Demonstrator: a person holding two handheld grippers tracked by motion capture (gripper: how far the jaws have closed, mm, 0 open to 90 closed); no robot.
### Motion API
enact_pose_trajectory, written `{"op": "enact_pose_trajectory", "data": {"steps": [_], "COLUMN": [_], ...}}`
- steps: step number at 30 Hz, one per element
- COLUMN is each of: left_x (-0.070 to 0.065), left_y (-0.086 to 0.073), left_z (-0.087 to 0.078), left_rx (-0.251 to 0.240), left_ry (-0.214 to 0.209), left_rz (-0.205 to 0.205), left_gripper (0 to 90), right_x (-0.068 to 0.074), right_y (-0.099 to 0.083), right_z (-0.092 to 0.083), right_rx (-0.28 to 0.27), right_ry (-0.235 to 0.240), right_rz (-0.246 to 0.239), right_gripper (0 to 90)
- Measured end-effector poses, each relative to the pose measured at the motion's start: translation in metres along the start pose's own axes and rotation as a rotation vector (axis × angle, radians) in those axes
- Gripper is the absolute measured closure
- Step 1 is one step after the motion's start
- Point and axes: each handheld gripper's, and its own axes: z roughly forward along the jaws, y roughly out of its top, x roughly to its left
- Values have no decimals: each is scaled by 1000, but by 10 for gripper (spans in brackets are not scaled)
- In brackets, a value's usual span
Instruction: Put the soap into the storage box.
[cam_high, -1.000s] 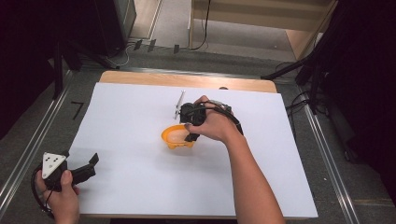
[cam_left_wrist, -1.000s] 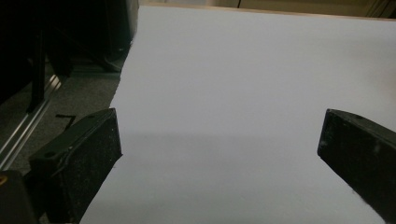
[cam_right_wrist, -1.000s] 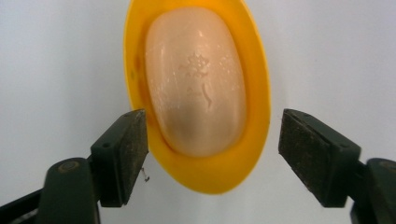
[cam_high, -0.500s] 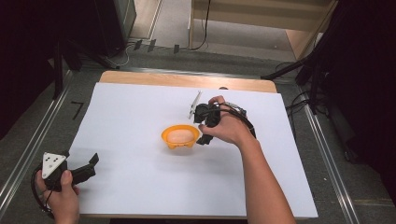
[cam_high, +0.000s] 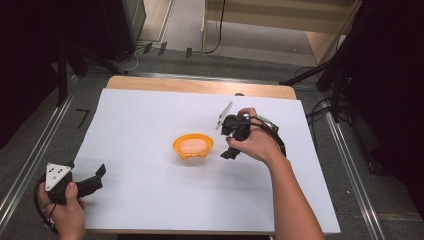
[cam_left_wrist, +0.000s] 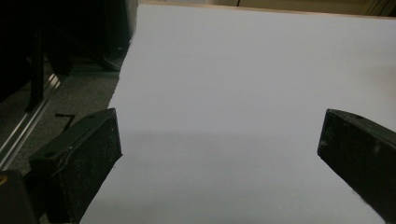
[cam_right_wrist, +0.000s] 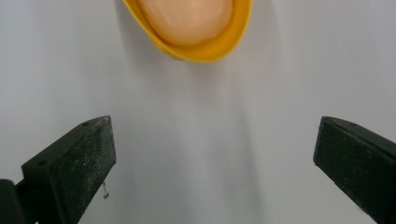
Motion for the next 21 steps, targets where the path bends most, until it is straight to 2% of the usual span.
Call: {"op": "enact_pose_trajectory", "data": {"steps": [2, 9, 16, 21], "left_x": [0, 0, 0, 0], "left_y": [0, 0, 0, 0], "left_z": [0, 0, 0, 0], "left_rx": [1, 2, -1, 2], "left_ry": [-1, 0, 3, 3], "left_rz": [2, 5, 1, 8], "left_gripper": [0, 0, 0, 0], "right_x": [0, 1, 3, 6], "right_y": [-10, -34, -57, -70], "right_z": [0, 4, 3, 2], "right_rx": [-26, -58, -143, -178], "right_ry": [-10, -12, -27, -39], "right_rz": [19, 83, 150, 169], "right_gripper": [0, 0, 0, 0]}}
